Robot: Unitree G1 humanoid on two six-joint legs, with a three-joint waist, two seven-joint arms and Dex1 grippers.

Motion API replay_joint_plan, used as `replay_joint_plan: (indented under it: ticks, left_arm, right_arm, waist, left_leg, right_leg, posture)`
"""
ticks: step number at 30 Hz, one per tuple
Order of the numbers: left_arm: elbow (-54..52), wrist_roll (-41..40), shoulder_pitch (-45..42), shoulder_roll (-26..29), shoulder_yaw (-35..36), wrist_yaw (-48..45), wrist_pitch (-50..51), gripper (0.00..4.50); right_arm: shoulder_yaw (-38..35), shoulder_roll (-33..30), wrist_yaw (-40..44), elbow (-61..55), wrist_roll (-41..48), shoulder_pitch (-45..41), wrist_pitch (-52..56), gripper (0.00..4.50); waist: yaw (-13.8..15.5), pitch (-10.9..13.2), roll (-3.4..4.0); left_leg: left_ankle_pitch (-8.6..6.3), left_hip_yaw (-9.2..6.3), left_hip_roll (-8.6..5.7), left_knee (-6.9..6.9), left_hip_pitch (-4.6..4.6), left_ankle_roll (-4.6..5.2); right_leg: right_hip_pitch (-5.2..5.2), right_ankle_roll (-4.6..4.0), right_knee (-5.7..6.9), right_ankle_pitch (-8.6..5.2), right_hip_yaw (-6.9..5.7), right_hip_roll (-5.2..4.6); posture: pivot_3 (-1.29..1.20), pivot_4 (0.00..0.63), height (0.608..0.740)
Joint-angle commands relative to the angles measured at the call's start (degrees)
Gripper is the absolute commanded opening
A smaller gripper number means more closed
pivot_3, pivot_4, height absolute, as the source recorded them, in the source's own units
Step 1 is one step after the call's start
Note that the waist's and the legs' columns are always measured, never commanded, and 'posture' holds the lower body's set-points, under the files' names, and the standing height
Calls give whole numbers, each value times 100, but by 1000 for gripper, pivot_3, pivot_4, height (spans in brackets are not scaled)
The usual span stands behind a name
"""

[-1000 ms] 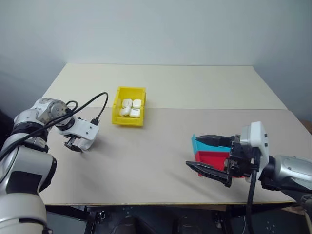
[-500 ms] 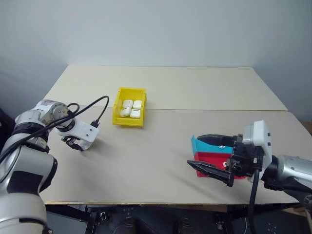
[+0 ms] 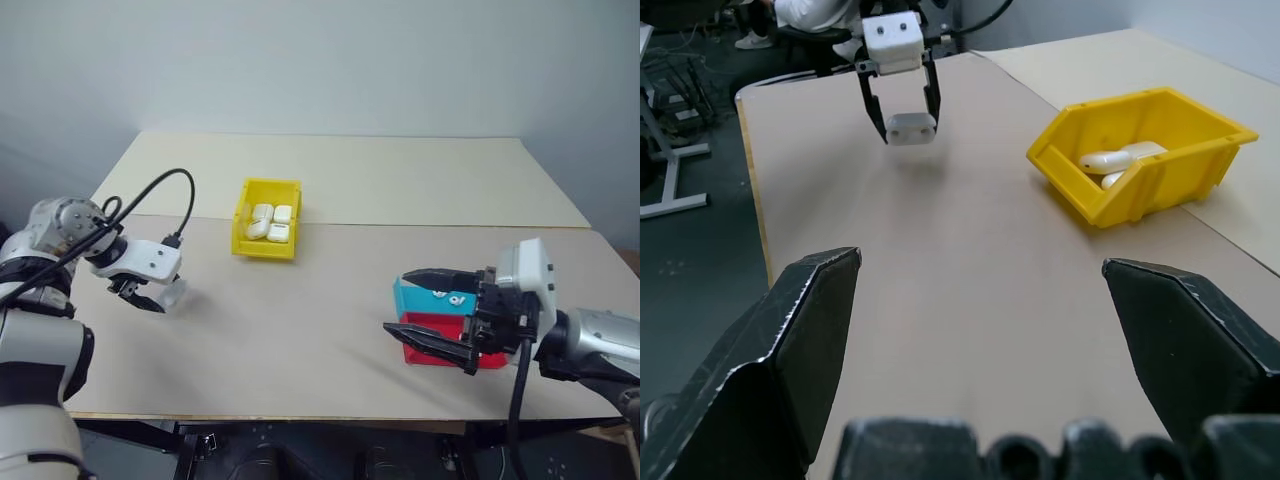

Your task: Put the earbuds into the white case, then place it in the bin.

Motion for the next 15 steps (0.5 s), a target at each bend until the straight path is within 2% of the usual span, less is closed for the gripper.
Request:
replay_joint_plan:
  ticks: [1, 5, 7, 12, 15]
  left_arm:
    - [-1133, -1447, 252, 443, -164, -57, 875, 2756]
    - [-3086, -3098, 874, 923, -19, -57, 2506, 2756]
    - [-3798, -3551, 1151, 1025, 234, -57, 3093, 2756]
    - [-5642, -4381, 2083, 656, 1311, 782, 4807, 2756]
    - [-6577, -4889, 2540, 212, 1818, 1588, 5644, 2756]
  right_arm:
    - [-99, -55, 125, 9, -22, -123, -160, 4500]
    - [-95, -54, 256, 117, -61, -186, -182, 4500]
    - [-78, -41, 310, 166, -99, -224, -195, 4500]
    - [22, 5, 401, 288, -228, -355, -237, 4500]
    - [-18, -5, 467, 366, -255, -393, -244, 4500]
  waist:
    - [-6, 0, 0]
    - [-8, 0, 0]
    - [3, -1, 1]
    - [8, -1, 2]
    - [6, -1, 2]
  left_leg:
    - [0, -1, 0, 0, -1, 0]
    - [0, -6, 4, 8, -5, 0]
    - [0, -7, 5, 10, -4, 0]
    - [0, -7, 5, 12, -1, 0]
    - [0, -8, 5, 12, -1, 0]
  right_leg:
    - [-1, 0, 0, 0, 0, 1]
    - [-1, 0, 1, 0, 1, 3]
    - [0, 1, 1, 0, 4, 3]
    - [2, 1, 4, -1, 5, 7]
    - [2, 2, 2, -1, 8, 7]
  posture:
    - [0, 150, 740]
    - [0, 150, 740]
    - [0, 150, 740]
    - [0, 150, 740]
    - [0, 150, 740]
